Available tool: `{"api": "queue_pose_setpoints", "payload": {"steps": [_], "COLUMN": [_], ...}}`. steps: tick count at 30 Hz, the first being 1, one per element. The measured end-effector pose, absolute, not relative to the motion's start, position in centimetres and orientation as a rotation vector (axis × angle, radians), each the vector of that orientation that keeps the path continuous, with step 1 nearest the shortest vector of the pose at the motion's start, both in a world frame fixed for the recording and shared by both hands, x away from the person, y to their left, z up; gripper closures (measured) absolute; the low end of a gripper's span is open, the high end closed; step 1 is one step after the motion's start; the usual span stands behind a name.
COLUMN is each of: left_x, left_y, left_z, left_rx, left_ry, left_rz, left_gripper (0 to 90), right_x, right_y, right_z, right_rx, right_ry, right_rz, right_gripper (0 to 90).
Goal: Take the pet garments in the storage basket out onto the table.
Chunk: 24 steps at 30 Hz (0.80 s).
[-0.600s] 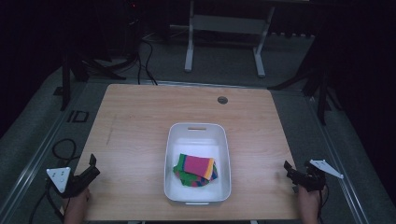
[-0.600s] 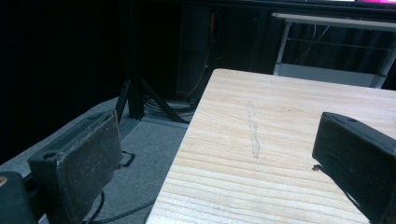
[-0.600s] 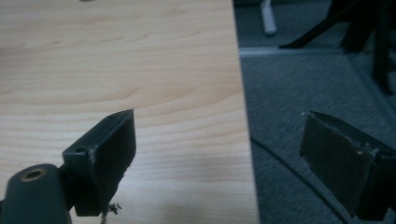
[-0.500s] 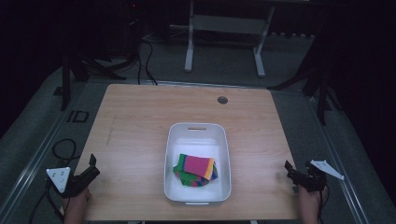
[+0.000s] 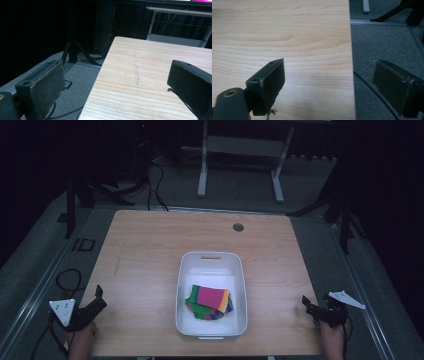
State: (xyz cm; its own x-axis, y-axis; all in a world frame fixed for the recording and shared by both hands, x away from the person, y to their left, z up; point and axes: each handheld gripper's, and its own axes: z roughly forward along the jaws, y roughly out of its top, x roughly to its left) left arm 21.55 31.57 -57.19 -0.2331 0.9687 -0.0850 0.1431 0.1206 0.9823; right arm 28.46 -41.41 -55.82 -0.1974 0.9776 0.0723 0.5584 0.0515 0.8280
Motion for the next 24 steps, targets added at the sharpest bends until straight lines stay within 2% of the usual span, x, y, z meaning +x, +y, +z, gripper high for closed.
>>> {"api": "queue_pose_setpoints", "payload": {"steps": [24], "left_x": [21.5], "left_y": [31.6], "left_z": [-57.2], "left_rx": [1.131], "left_ry": [1.539], "left_rz": [1.206], "left_gripper": [1.9], "right_x": [29.8], "right_y": [-37.8], "right_z": [-54.8], "right_rx": [1.18], "right_ry": [2.362], "right_rz": [1.174], "right_gripper": [12.7]}}
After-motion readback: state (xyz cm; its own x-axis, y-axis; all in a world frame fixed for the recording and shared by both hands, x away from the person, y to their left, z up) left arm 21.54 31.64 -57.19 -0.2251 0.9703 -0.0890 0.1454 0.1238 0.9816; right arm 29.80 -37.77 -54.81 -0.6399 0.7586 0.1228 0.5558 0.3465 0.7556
